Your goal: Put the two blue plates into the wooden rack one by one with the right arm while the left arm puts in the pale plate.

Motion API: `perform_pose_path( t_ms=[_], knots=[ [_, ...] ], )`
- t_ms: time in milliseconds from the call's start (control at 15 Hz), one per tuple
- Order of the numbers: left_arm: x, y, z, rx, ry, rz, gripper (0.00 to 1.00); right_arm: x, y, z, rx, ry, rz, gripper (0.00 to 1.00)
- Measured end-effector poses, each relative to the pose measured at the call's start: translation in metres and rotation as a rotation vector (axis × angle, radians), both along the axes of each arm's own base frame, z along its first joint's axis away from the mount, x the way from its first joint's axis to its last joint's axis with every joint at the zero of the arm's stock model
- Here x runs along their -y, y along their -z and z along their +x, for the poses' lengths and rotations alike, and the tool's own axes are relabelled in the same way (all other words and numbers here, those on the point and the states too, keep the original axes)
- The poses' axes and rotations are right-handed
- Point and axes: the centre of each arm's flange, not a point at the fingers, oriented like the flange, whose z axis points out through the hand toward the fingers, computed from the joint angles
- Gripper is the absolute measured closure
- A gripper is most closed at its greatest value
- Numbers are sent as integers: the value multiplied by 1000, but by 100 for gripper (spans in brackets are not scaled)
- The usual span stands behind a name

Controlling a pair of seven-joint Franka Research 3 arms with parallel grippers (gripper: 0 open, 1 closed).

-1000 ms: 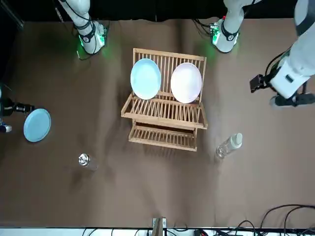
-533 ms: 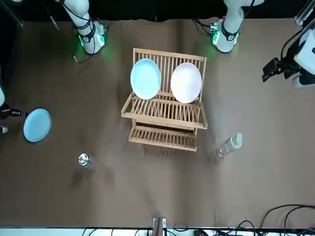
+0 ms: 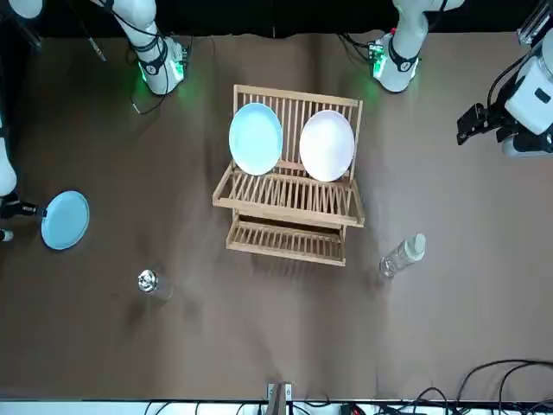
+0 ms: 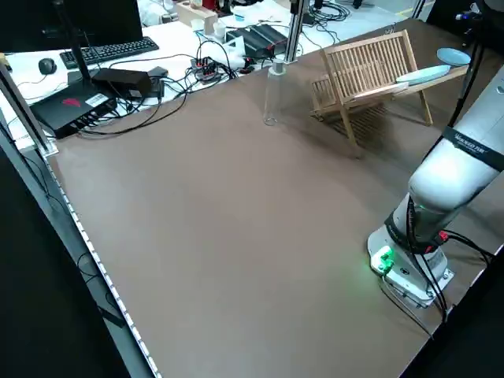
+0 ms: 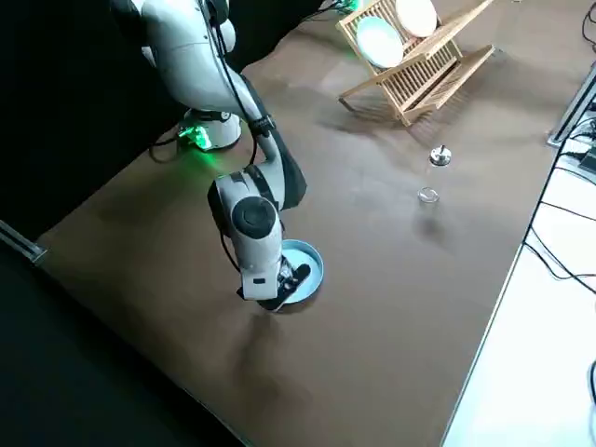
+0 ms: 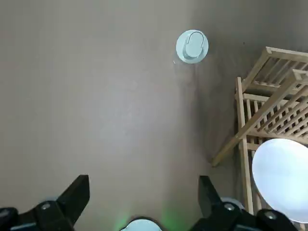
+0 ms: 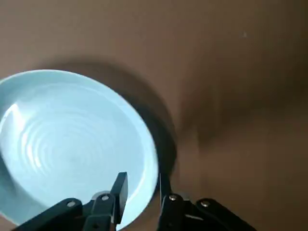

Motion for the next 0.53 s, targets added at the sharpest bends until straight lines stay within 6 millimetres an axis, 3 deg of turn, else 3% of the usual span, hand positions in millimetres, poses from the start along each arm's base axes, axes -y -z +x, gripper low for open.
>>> perform_pose_path(
  t_ms=[533],
  knots=[
    [-1,1,1,0,-2,0,0,4,26,0,-9,-7,-2,65]
  ],
)
